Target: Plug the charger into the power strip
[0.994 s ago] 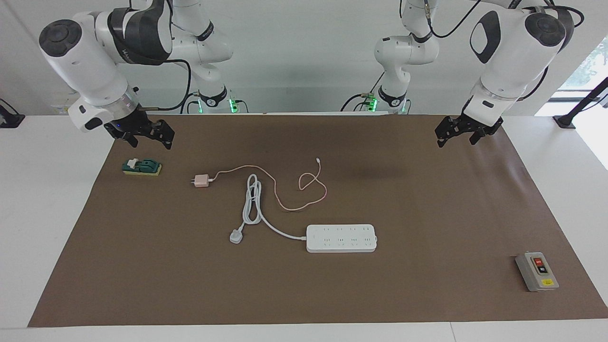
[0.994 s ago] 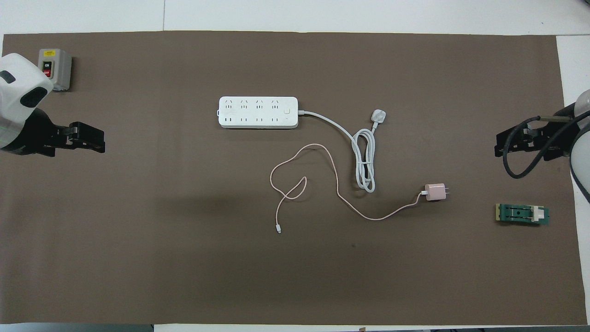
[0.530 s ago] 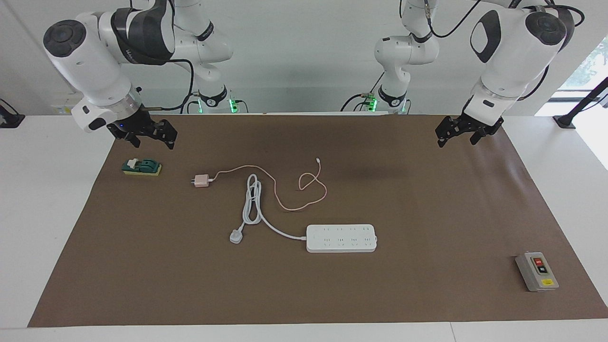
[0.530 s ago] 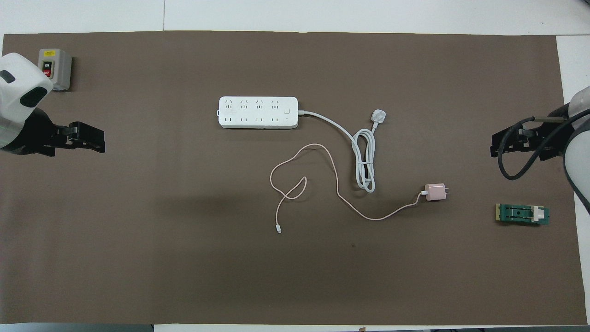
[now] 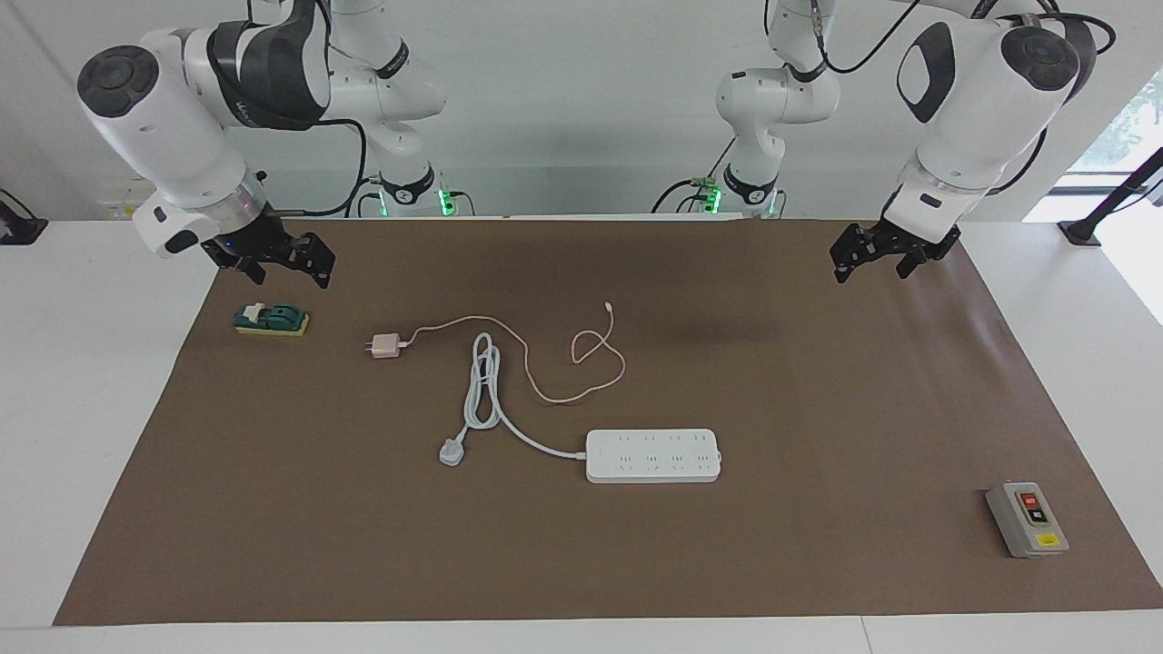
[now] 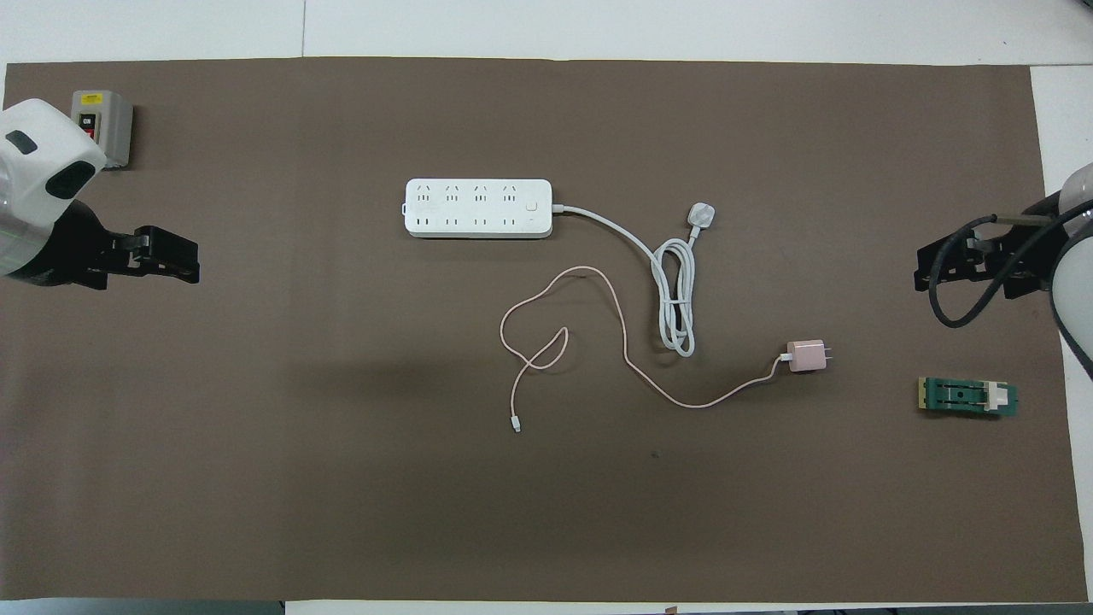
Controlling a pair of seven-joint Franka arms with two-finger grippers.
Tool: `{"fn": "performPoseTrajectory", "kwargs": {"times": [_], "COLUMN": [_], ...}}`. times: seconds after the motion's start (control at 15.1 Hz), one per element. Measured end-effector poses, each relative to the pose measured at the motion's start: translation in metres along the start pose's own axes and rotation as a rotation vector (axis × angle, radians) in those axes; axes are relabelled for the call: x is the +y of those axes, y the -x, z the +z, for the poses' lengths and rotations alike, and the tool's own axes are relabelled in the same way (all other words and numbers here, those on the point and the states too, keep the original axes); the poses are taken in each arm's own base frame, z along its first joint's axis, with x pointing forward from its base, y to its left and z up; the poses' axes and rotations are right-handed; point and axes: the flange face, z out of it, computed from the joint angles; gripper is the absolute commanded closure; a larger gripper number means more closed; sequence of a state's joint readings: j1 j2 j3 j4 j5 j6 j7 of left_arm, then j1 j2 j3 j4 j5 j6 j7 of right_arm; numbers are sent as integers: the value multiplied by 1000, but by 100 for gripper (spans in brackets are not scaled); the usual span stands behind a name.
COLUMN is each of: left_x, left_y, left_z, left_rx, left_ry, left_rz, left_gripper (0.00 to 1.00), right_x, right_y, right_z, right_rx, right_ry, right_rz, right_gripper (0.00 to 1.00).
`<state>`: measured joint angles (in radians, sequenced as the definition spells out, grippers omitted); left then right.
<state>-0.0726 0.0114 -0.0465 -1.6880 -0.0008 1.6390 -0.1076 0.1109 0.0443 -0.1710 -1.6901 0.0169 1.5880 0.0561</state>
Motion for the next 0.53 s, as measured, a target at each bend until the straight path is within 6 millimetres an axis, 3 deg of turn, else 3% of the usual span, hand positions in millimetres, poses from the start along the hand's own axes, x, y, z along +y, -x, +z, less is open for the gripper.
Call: {"fn": "performPoseTrajectory", "kwargs": {"times": [0.53], "left_x": [2], "left_y": [-2], "left_z": [2], "left_rx": [-3], "left_ry": [0], "left_rz": [3], "left_gripper": [0], "right_x": [-19], "right_y": [0], "right_z": [3], "right_rx": [-17], "right_ry": [-29], "right_rz": [518], "right_gripper": [0]}}
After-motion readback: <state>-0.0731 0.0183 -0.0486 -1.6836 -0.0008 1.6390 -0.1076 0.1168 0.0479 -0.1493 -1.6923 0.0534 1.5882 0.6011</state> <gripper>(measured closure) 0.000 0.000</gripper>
